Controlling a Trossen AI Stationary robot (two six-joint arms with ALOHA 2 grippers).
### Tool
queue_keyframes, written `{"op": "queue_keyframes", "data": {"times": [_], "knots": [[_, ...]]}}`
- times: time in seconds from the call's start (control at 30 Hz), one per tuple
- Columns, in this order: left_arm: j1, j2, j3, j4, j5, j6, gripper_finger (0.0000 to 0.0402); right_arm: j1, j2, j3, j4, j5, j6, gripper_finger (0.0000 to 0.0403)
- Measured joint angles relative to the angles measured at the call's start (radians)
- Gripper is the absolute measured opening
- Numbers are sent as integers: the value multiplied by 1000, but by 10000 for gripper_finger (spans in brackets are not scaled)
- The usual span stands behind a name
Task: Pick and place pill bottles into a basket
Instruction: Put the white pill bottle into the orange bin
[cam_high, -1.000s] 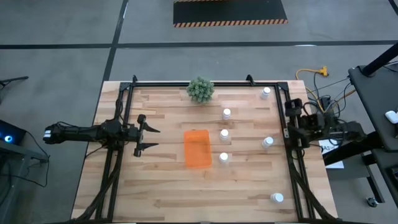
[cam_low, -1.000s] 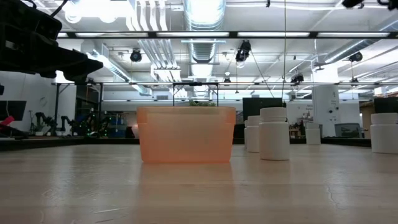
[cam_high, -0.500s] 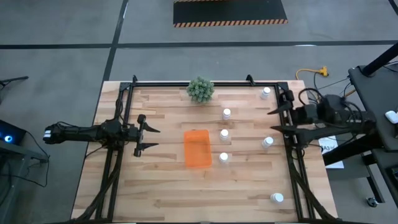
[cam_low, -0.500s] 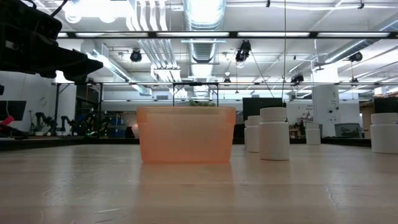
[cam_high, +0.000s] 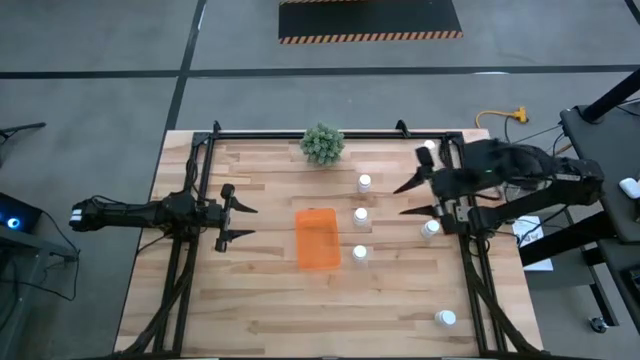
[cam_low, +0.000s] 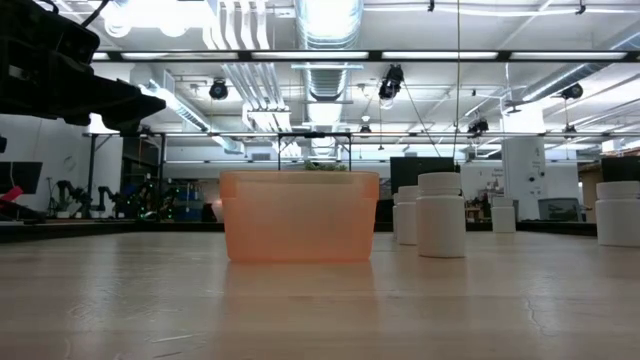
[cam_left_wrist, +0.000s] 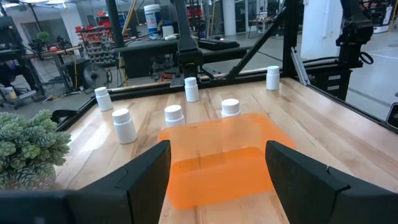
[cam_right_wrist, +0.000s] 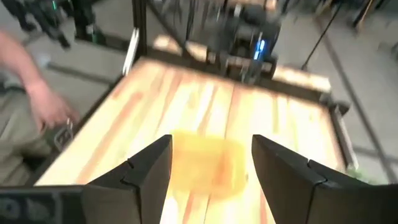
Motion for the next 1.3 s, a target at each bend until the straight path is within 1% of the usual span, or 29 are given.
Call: {"op": "queue_keyframes", "data": {"times": [0.1,0.23,0.43,0.63,0.73,0.87,1.0,1.1,1.2,1.3], "knots": [[0,0,0,0,0,0,245,0,89,70,-97,0,-1,210],[0,0,0,0,0,0,245,0,187,126,-192,0,-12,210],[0,0,0,0,0,0,245,0,296,136,-241,0,-25,210],[0,0,0,0,0,0,245,0,398,136,-291,-2,-2,210],[0,0,0,0,0,0,245,0,448,135,-293,-10,-7,210],[0,0,0,0,0,0,245,0,508,135,-283,-54,-33,210],[0,0,0,0,0,0,245,1,564,130,-281,-56,-33,210],[0,0,0,0,0,0,245,1,601,118,-280,-60,-35,210],[0,0,0,0,0,0,245,1,627,95,-259,-100,-43,210],[0,0,0,0,0,0,245,2,645,76,-228,-113,-47,210]]}}
